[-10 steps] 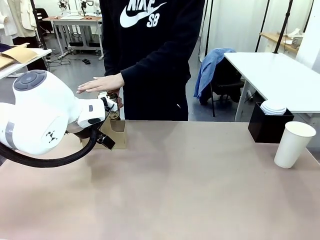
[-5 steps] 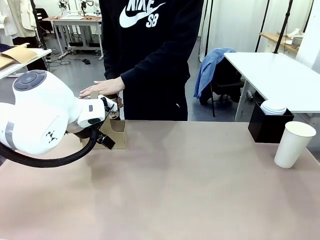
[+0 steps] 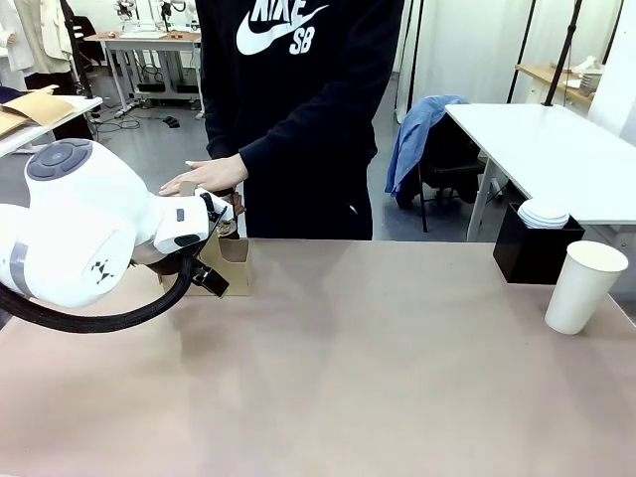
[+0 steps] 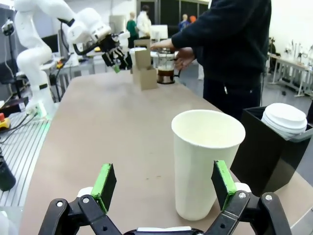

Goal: Pour a drink into a cup and package it in a carrier.
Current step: Pick up the 600 ml Paper Cup and place it in the middle top area of the table.

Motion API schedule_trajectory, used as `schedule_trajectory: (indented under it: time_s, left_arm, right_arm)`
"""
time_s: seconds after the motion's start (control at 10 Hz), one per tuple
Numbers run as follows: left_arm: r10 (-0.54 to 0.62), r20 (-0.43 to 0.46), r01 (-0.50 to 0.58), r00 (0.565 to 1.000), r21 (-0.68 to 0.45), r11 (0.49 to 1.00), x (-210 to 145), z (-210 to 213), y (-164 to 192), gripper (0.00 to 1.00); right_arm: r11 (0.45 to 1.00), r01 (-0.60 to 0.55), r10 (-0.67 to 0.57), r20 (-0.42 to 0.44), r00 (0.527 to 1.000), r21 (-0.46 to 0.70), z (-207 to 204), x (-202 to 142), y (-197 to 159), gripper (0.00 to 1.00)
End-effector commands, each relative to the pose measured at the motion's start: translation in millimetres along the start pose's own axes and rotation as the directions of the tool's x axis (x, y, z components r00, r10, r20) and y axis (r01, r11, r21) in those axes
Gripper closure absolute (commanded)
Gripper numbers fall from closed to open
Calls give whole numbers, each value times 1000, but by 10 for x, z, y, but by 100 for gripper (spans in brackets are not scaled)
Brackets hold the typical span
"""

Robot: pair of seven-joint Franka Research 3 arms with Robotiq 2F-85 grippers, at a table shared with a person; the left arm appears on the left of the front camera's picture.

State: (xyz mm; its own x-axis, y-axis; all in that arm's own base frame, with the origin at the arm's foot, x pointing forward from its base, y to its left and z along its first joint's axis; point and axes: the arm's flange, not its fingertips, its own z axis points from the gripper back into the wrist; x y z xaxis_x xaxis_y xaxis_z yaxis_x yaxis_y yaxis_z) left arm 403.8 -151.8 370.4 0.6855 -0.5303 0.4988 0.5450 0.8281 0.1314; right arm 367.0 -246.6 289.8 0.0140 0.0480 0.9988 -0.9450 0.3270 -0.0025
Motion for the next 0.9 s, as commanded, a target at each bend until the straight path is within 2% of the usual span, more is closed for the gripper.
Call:
schedule_trajectory:
  time_s: [0.0,0.4,0.8]
  left_arm:
    - [0,0,0,1000,0,1000,-2,1,2,0]
    - [0,0,0,1000,0,1000,-2,1,2,0]
    - [0,0,0,1000,0,1000,-2,1,2,0]
  right_arm:
    - [999,9,-6,61,998,-43,-119,-203,-87,0]
    - [988,18,5,146,989,-156,-499,-365,-111,0]
    - [986,50,-27,140,990,-160,-605,-393,-131,0]
